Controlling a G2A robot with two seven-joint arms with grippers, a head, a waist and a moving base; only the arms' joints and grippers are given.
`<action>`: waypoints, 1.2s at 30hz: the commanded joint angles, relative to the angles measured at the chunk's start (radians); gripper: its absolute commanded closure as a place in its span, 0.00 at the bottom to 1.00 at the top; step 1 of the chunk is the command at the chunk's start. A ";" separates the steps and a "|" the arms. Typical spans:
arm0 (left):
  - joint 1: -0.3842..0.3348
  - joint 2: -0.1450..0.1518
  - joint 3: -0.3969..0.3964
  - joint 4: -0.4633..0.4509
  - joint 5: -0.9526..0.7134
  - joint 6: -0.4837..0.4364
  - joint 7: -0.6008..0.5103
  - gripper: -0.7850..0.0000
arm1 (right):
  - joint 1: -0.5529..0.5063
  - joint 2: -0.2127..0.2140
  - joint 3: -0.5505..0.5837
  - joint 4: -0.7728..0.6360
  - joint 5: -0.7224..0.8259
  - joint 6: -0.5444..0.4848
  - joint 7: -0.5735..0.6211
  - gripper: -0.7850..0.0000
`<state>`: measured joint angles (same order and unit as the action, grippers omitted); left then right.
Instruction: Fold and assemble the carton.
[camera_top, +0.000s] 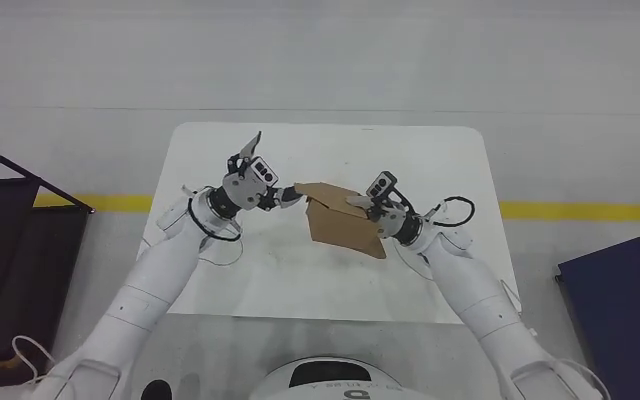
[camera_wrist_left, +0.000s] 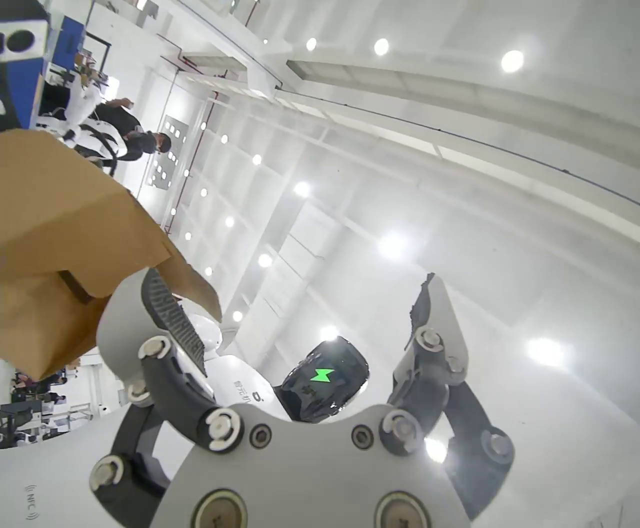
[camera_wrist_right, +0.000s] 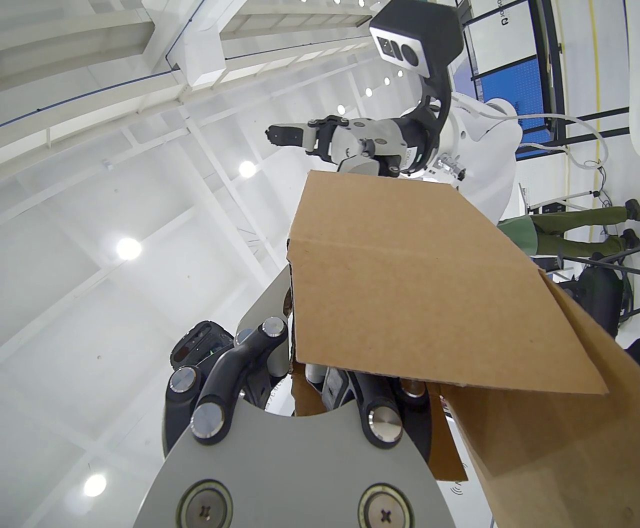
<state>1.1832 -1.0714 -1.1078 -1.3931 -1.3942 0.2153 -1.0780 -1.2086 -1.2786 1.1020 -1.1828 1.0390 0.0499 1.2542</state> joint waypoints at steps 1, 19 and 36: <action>-0.003 -0.002 0.000 -0.007 0.015 0.000 0.010 0.00 | 0.000 0.000 0.000 0.005 0.001 0.000 0.003 1.00; -0.019 -0.029 0.050 -0.005 0.155 -0.039 0.064 0.00 | 0.000 -0.001 0.003 0.020 -0.002 0.003 0.025 1.00; -0.006 -0.020 0.027 -0.023 0.307 0.024 -0.023 0.00 | -0.003 -0.002 0.010 0.029 0.003 -0.001 0.024 1.00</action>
<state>1.1762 -1.0934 -1.0783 -1.4143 -1.1051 0.2353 -1.0890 -1.2113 -1.2803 1.1111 -1.1544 1.0413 0.0485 1.2786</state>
